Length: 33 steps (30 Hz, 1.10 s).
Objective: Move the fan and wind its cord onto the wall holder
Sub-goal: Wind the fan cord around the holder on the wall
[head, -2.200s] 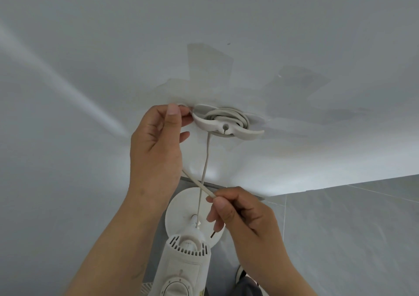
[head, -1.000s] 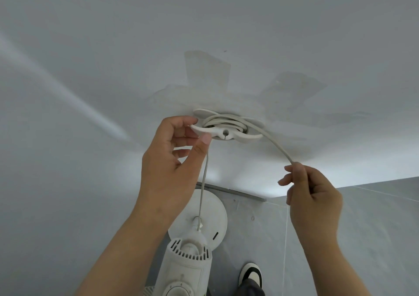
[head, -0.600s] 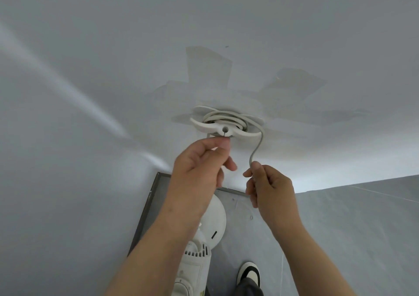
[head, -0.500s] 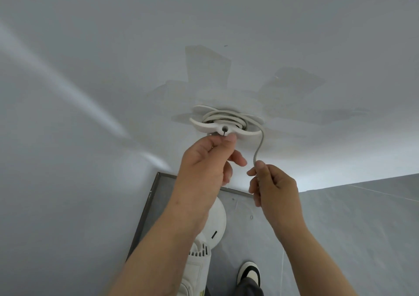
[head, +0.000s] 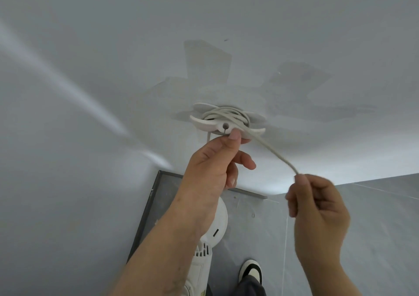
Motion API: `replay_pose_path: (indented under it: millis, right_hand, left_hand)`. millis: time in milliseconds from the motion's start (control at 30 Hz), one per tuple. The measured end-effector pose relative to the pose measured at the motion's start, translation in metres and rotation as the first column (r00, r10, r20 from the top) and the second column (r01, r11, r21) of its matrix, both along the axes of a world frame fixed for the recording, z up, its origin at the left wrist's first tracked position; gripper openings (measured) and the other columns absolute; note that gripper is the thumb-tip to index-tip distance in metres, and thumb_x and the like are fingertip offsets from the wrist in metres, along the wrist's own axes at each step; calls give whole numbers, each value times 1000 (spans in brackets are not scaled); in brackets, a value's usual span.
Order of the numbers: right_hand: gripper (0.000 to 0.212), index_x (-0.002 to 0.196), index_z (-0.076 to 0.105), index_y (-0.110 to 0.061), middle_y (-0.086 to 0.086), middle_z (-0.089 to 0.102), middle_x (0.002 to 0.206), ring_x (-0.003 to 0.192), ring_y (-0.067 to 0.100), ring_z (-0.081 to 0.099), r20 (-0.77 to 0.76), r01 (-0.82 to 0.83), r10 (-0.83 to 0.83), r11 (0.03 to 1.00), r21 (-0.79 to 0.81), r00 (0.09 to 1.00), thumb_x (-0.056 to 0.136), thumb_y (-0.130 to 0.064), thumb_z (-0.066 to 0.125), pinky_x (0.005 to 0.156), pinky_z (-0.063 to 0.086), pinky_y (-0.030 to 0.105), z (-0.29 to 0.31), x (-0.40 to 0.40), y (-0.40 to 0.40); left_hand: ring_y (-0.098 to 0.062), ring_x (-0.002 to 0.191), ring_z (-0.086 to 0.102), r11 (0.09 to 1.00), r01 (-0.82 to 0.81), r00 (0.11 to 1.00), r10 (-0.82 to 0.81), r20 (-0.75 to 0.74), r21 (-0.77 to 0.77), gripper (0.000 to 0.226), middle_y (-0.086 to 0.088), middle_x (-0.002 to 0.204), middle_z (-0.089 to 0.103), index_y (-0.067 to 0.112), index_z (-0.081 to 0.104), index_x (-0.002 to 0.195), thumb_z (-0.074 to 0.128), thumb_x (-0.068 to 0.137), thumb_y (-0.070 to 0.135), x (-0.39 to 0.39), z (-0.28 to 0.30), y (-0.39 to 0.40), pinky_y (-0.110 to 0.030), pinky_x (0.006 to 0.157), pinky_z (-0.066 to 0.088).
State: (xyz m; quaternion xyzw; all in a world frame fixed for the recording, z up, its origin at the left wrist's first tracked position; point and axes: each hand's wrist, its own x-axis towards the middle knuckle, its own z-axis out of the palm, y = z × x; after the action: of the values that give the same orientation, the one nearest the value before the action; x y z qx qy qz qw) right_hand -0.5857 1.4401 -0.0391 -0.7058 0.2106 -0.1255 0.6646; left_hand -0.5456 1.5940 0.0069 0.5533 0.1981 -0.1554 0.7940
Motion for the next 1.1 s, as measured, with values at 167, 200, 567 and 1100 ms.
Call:
replay_pose_path:
  millis: [167, 200, 567, 1100]
  right_hand:
    - [21, 70, 60, -25, -5, 59, 51, 41, 13, 42, 11, 146, -146, 989, -7, 989, 91, -24, 64, 42, 36, 17, 13, 19, -7]
    - [21, 69, 61, -24, -4, 59, 51, 42, 15, 41, -18, 145, -145, 989, -1, 989, 90, -26, 65, 41, 35, 17, 12, 21, -5]
    - [26, 70, 72, -10, 1, 65, 54, 37, 12, 43, -442, -356, 393, 919, 168, 806, 87, -29, 67, 41, 35, 19, -14, 27, 38]
    - [27, 83, 71, -11, 16, 71, 68, 58, 27, 66, -325, -557, 569, 819, 139, 755, 90, -12, 45, 59, 59, 47, 8, 37, 108]
  left_hand:
    - [-8, 43, 34, 999, 25, 1000, -24, 17, -22, 37, 3, 64, 64, 19, 71, 92, 58, 74, 49, 1, -3, 2, -19, 50, 31]
    - [-8, 43, 34, 999, 32, 999, -32, 22, -22, 37, 3, 64, 64, 20, 71, 91, 59, 73, 49, 1, -3, 3, -19, 49, 32]
    - [-7, 49, 43, 991, -34, 998, 27, 54, 127, 14, 6, 63, 63, 16, 71, 97, 65, 84, 18, -10, -16, 8, -20, 59, 42]
    - [-16, 54, 63, 873, -80, 996, 89, 3, 481, 10, -8, 81, 70, 13, 69, 85, 62, 90, 19, -8, -23, 42, -23, 43, 49]
